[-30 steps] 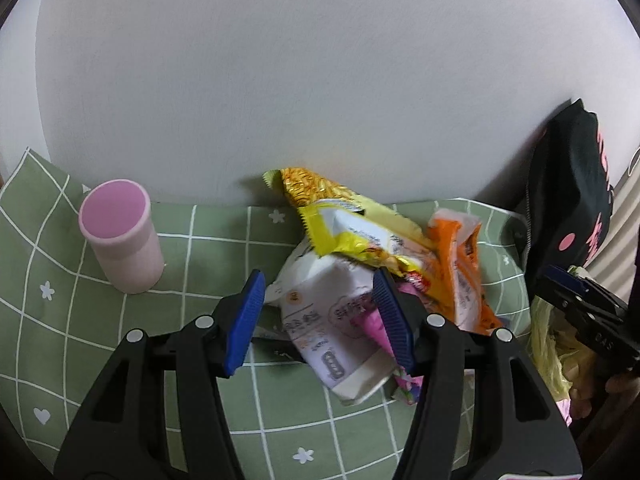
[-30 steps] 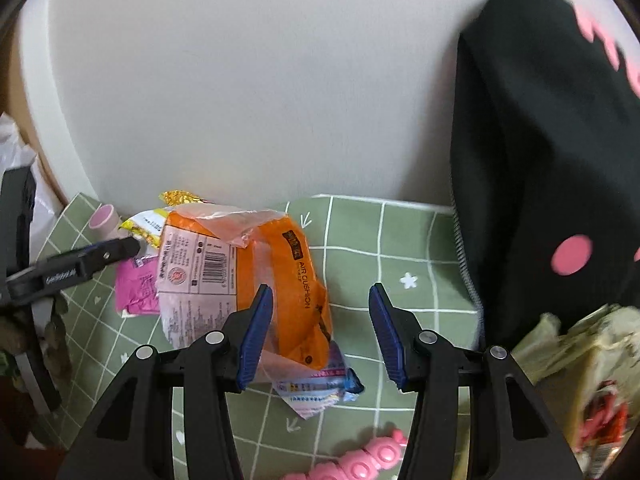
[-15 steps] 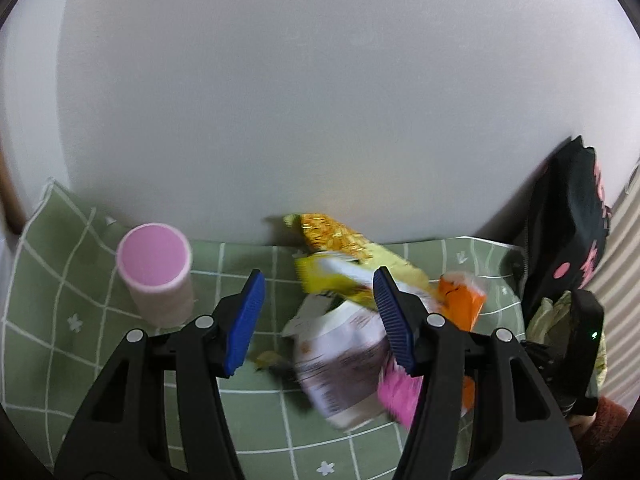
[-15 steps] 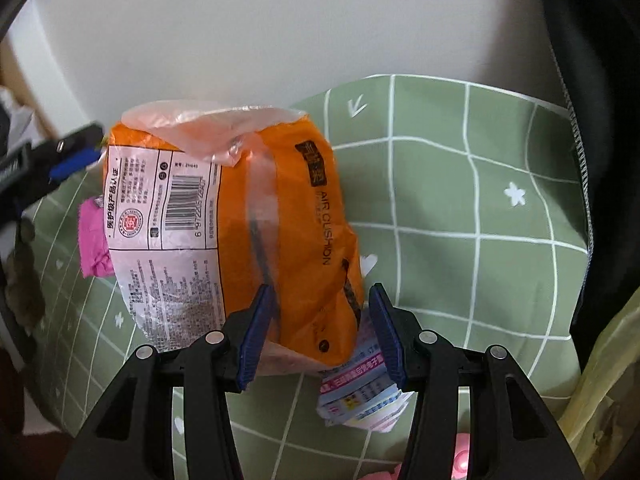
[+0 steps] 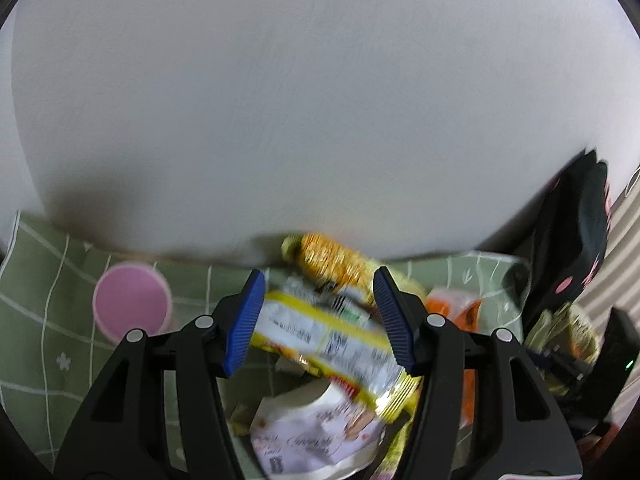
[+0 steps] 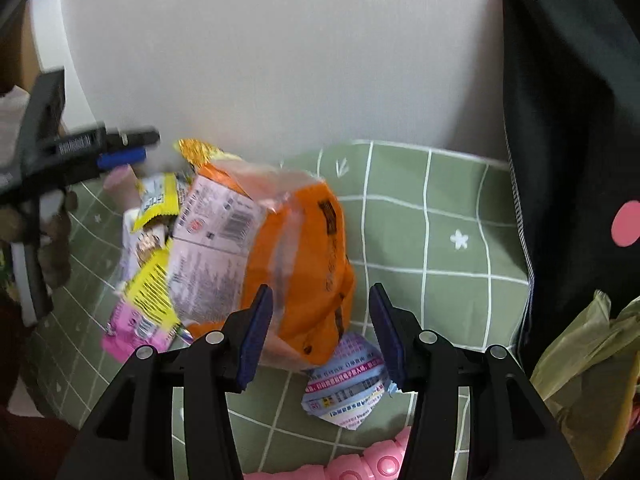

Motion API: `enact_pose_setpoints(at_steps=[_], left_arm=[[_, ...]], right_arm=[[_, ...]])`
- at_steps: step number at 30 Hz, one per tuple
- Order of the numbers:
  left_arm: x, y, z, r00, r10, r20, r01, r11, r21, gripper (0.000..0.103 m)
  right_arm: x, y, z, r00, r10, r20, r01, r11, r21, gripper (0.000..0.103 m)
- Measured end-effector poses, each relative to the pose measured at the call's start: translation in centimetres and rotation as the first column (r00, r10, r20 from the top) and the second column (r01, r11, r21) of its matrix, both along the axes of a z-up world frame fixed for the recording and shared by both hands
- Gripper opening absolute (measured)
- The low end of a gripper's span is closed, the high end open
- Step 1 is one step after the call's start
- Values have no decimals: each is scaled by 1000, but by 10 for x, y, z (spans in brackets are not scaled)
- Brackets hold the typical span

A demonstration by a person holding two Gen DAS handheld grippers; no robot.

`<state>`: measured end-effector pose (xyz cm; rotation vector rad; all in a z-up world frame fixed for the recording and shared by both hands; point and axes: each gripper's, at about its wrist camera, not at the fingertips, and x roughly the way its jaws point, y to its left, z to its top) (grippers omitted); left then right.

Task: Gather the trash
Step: 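Grasp the pink-yellow candy wrapper with the left tool while the right tool grasps the blue wrapper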

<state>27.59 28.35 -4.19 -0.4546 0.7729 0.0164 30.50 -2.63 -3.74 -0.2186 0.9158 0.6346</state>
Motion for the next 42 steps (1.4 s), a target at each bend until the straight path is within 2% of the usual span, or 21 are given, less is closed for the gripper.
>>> enact_pose_setpoints(at_steps=[5,8,12,15,17,21,23,24,25,26,30,33,36,40,42], left_arm=[[-17,-17,-20,997,-28,-65,31,999,40,54],[-32,-24,-28,996,-26,-85,29,999,35,54],[-59,-26,-21,999,-24,-36,24,1000,2,54],[-70,-33,-16,992,-123,-2,122,990,-69,54],[-68,-46,-21,975,-220,-19,217,971,-99,54],[-56,-79,-26,951,-298,-76,299,954,1,54],[-46,-85,-32,949,-291,-122,295,955,17,53],[-42,-88,-36,948,-282,-145,286,958,12,47],[-41,-89,-37,948,-275,-160,279,960,5,33],[-37,-93,-37,947,-276,-167,280,960,1,30],[-46,-80,-17,962,-249,-108,255,966,38,19],[-47,-61,-8,983,-170,-66,171,985,17,17],[-50,-46,-4,991,-124,-45,125,992,20,17],[-51,-37,0,994,-103,-20,103,995,0,17],[-51,-36,2,994,-105,-11,105,994,-4,17]], right_arm=[[-5,2,-4,1000,-1,-30,1,1000,9,47],[-7,11,-2,1000,-2,-25,3,999,36,47],[-1,18,2,1000,19,-15,-19,999,32,47],[-3,17,2,1000,23,-9,-23,999,35,47],[-4,14,2,1000,19,-3,-19,999,33,47],[-7,5,6,1000,6,26,-7,1000,18,47],[-7,-2,9,999,-7,31,6,1000,29,47],[-6,-4,10,999,-12,32,11,1000,30,47],[-7,-7,12,999,-17,34,16,999,28,47],[-8,-10,13,999,-17,32,16,1000,27,47],[-20,-22,10,1000,-9,10,9,1000,14,47],[-32,-27,0,1000,18,-20,-18,1000,-17,47],[-36,-27,-15,999,30,-40,-33,997,-68,47],[-22,-35,-27,998,-47,-44,45,998,-49,47],[-9,-40,-39,992,-86,-87,83,995,-46,47]])
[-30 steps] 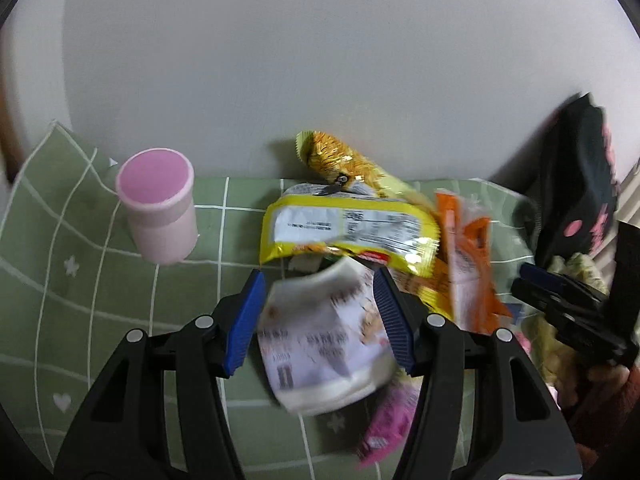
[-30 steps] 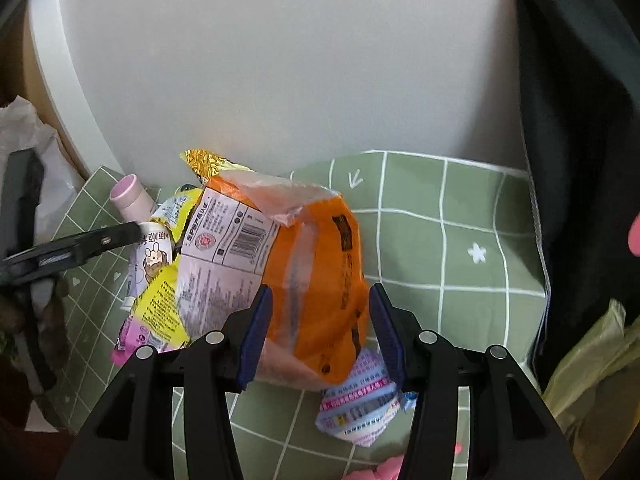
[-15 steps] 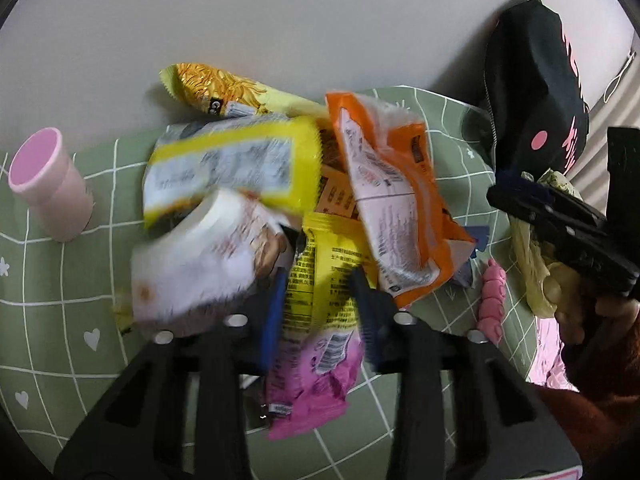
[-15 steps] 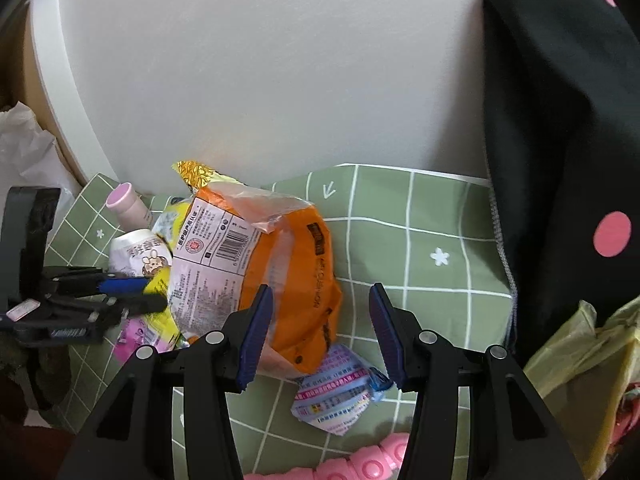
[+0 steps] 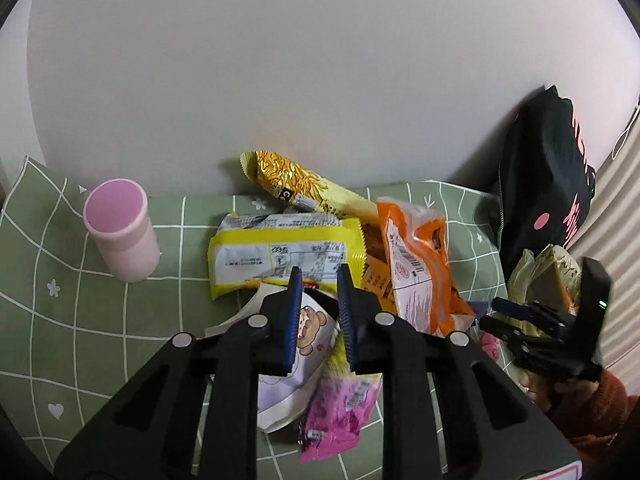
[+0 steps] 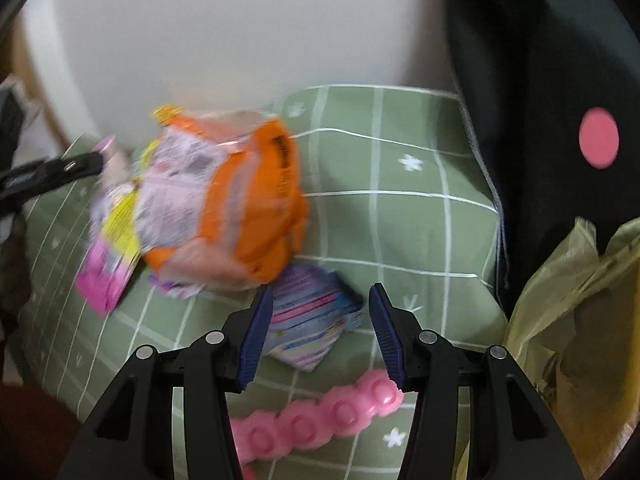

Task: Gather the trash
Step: 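Grasp the pink-yellow candy wrapper with the left tool while the right tool grasps the blue wrapper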

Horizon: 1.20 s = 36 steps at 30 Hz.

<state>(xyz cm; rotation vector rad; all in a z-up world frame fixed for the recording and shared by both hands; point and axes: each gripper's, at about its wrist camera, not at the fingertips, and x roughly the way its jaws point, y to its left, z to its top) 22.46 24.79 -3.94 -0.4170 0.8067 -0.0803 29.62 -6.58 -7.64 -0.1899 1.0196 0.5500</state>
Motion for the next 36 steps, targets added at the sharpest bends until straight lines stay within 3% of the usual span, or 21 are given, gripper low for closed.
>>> enact_pose_setpoints(at_steps=[3,6,8,10,15,17,26,32,34,36], left_arm=[[-1,-1,1,1000,-13,8,13,1000,0,17],[0,-4,0,999,-48,5,48,999,-8,17],[0,-8,-2,998,-60,1,60,998,-4,22],[-1,-12,-8,997,-78,-14,78,997,-17,35],[-4,-26,-19,990,-132,-49,132,991,-6,44],[-2,-32,-22,987,-145,-64,147,989,13,44],[3,-37,-28,982,-159,-99,161,987,19,44],[8,-41,-38,974,-181,-135,176,983,-46,43],[11,-45,-40,971,-183,-152,179,983,-40,28],[11,-49,-39,969,-192,-155,192,981,-21,20]], right_arm=[[9,0,-13,998,-25,-53,25,1000,0,46],[10,2,-17,997,-8,-82,10,1000,14,37],[7,4,-11,998,7,-69,-5,1000,25,33],[4,3,-4,998,20,-60,-17,999,51,17],[-5,8,23,999,40,23,-41,998,48,13],[-6,11,34,998,40,47,-43,997,59,6],[-4,15,65,992,32,123,-42,996,82,6],[0,11,70,990,26,138,-37,996,78,6],[0,14,66,991,35,130,-44,997,66,6],[-2,15,62,991,44,125,-51,997,54,6]])
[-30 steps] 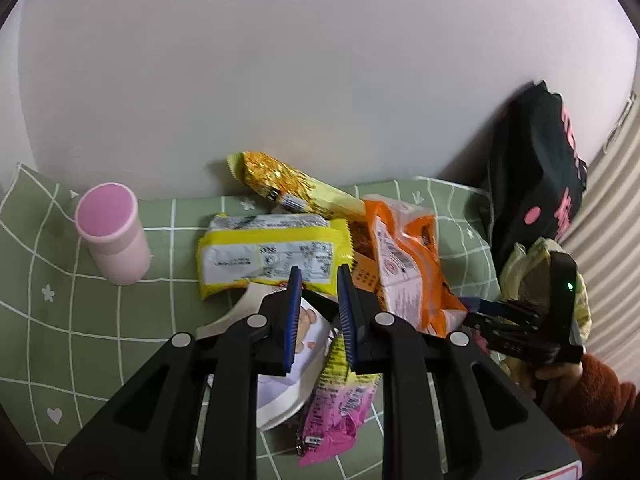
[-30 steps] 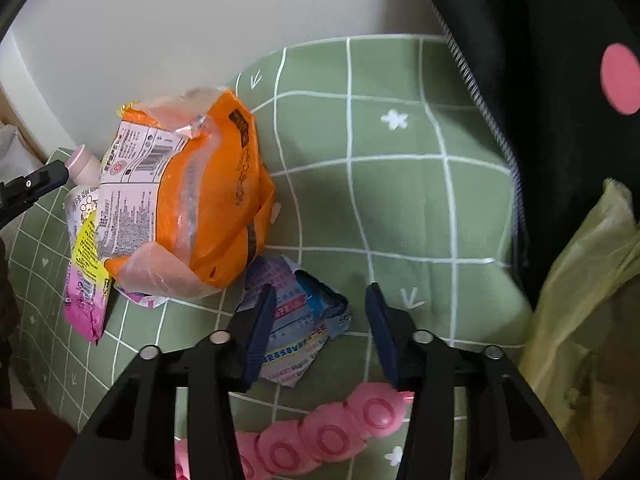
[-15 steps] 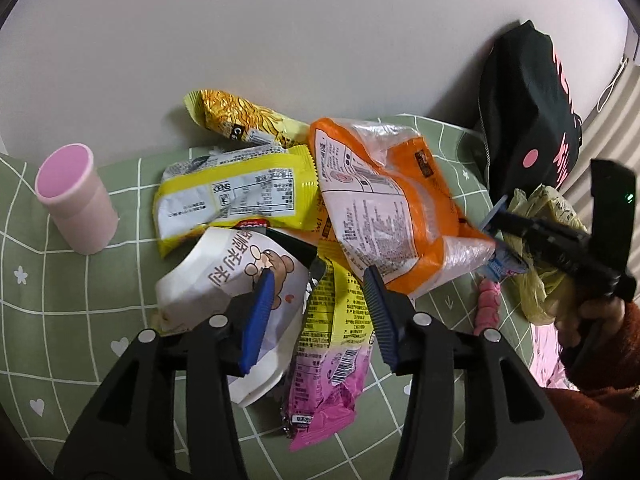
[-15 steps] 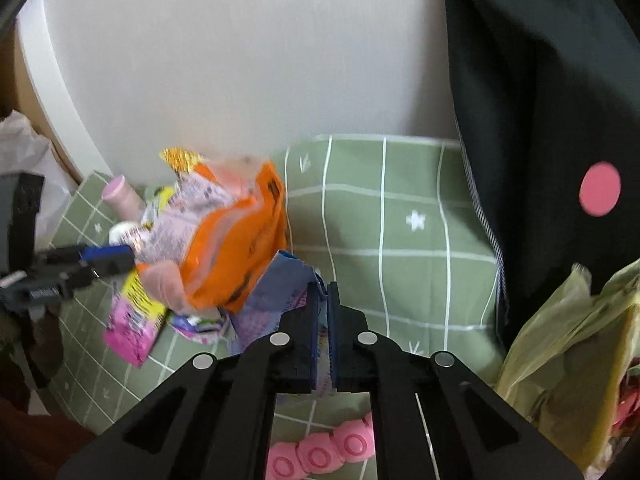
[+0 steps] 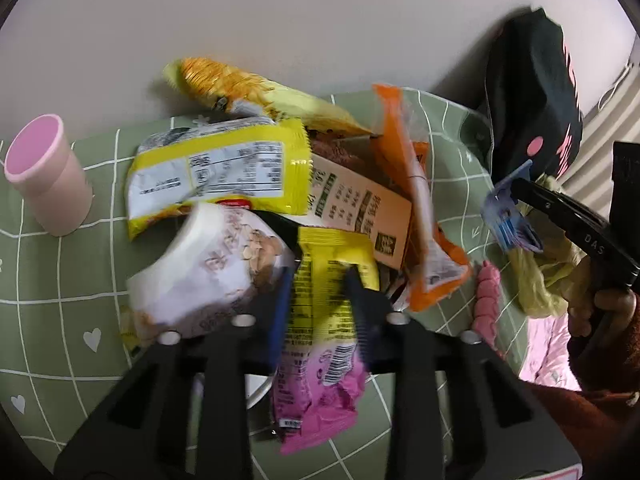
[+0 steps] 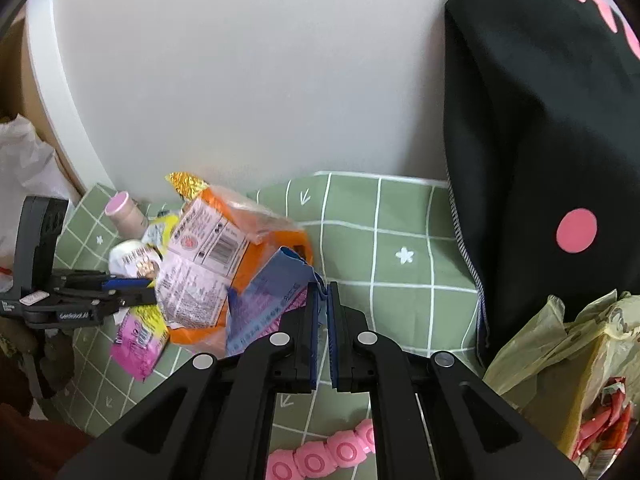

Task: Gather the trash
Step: 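Grasp the pink-yellow candy wrapper with the left tool while the right tool grasps the blue wrapper, then carry both wrappers to the yellow bag and open both tools inside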

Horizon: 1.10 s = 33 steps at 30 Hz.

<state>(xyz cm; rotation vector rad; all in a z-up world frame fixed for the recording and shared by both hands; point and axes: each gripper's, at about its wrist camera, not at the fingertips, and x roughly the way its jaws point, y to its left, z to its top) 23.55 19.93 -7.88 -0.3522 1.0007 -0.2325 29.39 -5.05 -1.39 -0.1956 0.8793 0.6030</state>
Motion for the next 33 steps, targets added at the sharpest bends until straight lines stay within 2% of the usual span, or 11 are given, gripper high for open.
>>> enact_pose_setpoints(at_steps=[4,8,12,16,18,24,29,31,33], left_arm=[[-5,1,19,999,15,48,-16,999,37,10],[-12,15,45,990,72,119,-73,997,3,7],[-22,18,83,966,100,237,-100,995,-12,6],[-35,7,118,931,89,354,-98,995,9,6],[-37,2,130,919,76,387,-88,996,13,6],[-30,-26,151,904,3,427,-13,1000,19,6],[-4,-62,169,891,-50,452,73,997,-34,6],[6,-81,178,876,-74,477,113,992,-53,6],[19,-114,188,844,-128,521,182,982,-54,6]], right_arm=[[-6,-2,2,1000,1,12,-1,1000,11,6],[-12,-7,14,999,-10,46,8,999,45,6],[-21,-15,29,996,-18,91,10,996,91,6],[-30,-27,41,992,-45,121,29,991,127,6],[-34,-33,45,989,-60,133,42,990,133,6],[-45,-64,60,978,-119,172,94,984,149,6],[-50,-105,84,953,-206,221,172,971,165,6],[-54,-126,95,934,-256,250,219,962,163,6],[-58,-151,105,910,-309,275,274,949,157,6]])
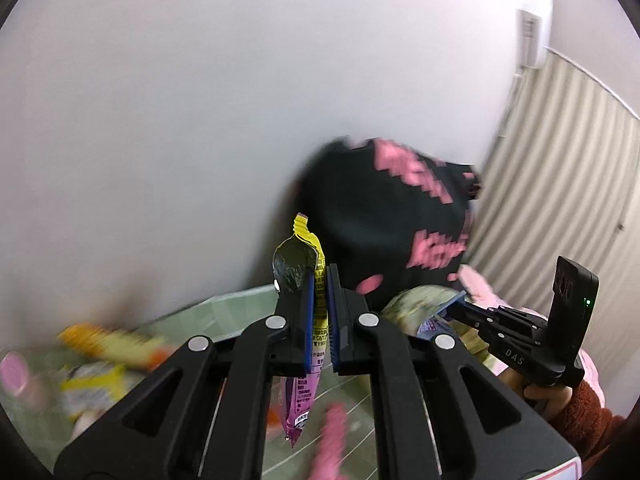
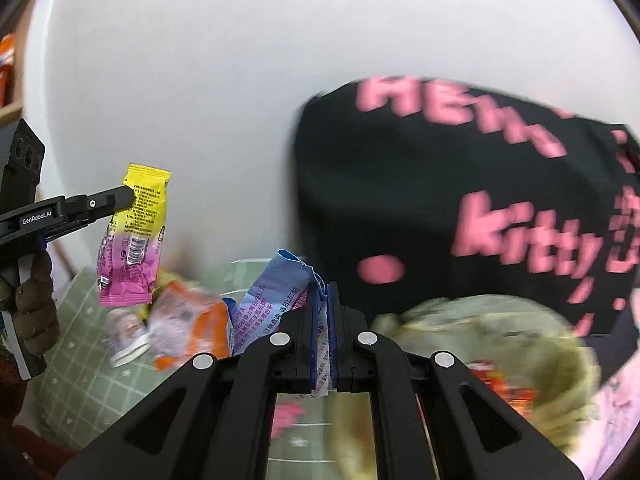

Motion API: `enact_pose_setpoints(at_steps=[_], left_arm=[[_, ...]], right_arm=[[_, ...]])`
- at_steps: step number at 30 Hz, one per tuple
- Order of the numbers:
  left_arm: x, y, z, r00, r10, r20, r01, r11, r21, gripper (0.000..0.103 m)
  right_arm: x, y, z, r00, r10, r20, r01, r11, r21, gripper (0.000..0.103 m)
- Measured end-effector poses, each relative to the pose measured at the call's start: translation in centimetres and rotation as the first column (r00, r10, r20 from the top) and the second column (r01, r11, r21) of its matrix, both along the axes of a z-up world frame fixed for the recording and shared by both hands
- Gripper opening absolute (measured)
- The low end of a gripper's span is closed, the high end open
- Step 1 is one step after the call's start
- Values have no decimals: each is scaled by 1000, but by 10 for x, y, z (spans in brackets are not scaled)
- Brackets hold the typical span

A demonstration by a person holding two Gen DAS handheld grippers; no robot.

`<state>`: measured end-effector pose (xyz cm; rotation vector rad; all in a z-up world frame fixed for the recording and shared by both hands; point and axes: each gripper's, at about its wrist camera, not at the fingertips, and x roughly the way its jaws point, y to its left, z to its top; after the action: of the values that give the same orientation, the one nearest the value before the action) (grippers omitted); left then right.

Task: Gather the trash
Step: 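Carry both wrappers to the yellow bag and open both tools inside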

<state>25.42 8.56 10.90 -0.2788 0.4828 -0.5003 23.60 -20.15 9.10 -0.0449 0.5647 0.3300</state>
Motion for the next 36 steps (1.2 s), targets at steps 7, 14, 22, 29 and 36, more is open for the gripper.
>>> enact_pose_setpoints(at_steps=[7,14,22,29,36], left_arm=[[35,-114,3,968,-251,8,251,968,-3,6],[56,-211,-2,904,-428,9,426,899,-104,6],[81,-271,-70,871,-468,-151,458,884,-98,6],[72,-246,-117,868,-381,-318,425,902,78,5],[75,-224,-119,875,-353,-330,412,902,129,5]], right_arm=[[-13,-101,24,964,-263,41,265,963,-39,6],[-18,-163,22,918,-396,13,396,918,-39,6],[-9,-181,1,917,-396,-38,395,918,-32,6],[21,-160,-36,953,-271,-134,267,963,-49,6],[42,-130,-82,949,-185,-254,149,977,-154,6]])
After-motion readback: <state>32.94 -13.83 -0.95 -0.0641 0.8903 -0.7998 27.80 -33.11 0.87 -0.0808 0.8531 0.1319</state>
